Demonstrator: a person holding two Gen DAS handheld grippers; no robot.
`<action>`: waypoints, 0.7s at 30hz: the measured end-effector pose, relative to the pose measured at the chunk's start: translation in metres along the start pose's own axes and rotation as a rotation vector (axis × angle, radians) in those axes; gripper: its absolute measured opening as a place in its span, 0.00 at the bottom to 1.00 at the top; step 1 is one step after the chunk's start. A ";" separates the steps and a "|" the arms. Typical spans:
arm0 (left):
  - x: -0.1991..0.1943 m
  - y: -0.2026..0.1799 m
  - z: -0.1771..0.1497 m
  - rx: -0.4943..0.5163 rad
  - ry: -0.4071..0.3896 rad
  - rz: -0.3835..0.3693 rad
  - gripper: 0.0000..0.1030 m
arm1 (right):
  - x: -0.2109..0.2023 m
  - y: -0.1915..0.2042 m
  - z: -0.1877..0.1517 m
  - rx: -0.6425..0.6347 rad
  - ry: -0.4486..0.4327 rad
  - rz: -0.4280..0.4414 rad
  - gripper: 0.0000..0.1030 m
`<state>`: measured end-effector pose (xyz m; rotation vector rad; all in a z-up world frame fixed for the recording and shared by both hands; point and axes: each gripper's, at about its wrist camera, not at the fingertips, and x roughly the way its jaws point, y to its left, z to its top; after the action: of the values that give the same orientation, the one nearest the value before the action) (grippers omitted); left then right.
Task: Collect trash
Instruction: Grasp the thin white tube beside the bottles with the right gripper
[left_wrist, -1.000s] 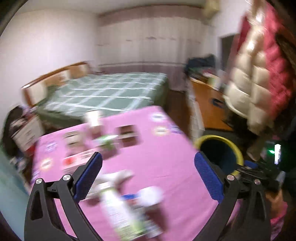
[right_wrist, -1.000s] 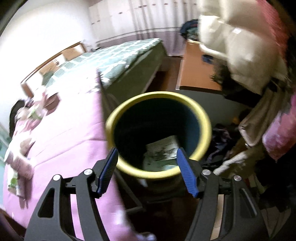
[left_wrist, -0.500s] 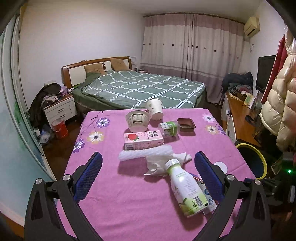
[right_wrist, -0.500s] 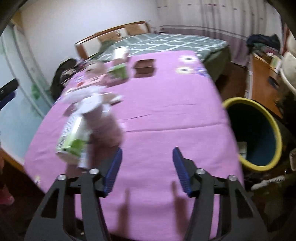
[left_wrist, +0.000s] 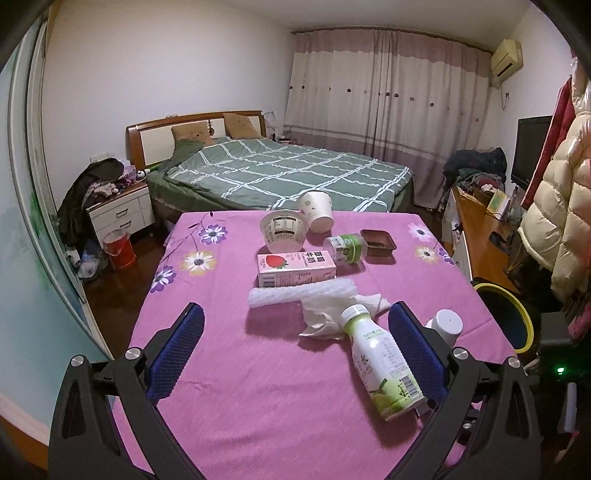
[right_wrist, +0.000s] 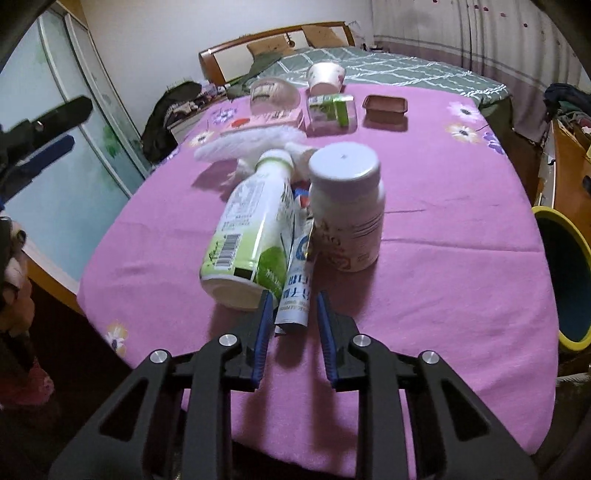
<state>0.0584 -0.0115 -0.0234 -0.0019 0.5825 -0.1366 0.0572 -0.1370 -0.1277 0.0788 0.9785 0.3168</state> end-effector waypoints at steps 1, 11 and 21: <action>0.000 0.000 -0.002 0.000 0.003 -0.003 0.95 | 0.004 -0.001 0.000 0.001 0.006 -0.004 0.23; 0.005 -0.004 -0.008 0.007 0.026 -0.022 0.95 | -0.003 0.000 -0.001 -0.020 -0.026 0.010 0.05; 0.006 -0.007 -0.008 0.012 0.029 -0.021 0.95 | -0.051 0.011 0.009 -0.061 -0.155 0.055 0.05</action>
<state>0.0579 -0.0189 -0.0328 0.0061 0.6103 -0.1605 0.0359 -0.1406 -0.0794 0.0730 0.8136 0.3851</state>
